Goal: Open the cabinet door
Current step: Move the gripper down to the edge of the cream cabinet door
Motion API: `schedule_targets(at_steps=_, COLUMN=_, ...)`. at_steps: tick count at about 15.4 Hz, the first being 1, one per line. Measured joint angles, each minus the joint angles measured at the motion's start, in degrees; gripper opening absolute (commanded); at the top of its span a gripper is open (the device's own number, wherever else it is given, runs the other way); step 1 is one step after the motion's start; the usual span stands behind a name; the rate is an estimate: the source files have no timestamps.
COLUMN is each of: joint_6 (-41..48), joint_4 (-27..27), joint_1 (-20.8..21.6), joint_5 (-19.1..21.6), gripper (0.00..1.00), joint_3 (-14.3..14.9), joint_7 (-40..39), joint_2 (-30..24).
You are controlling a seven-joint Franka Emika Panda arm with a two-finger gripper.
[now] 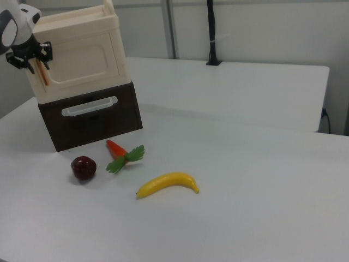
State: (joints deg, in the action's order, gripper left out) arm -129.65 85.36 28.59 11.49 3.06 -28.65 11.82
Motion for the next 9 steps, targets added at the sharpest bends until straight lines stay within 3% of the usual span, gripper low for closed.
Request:
schedule_targets(at_steps=3, joint_6=-2.73, joint_4=-0.01, joint_1=0.09, joint_5=0.01, gripper=0.42, joint_3=-0.19, joint_7=0.13, joint_2=0.64)
schedule_targets(at_steps=9, joint_6=-4.06, joint_4=-0.03, joint_1=0.21, joint_5=0.11, gripper=0.26, joint_3=-0.38, joint_7=1.02, joint_2=1.54)
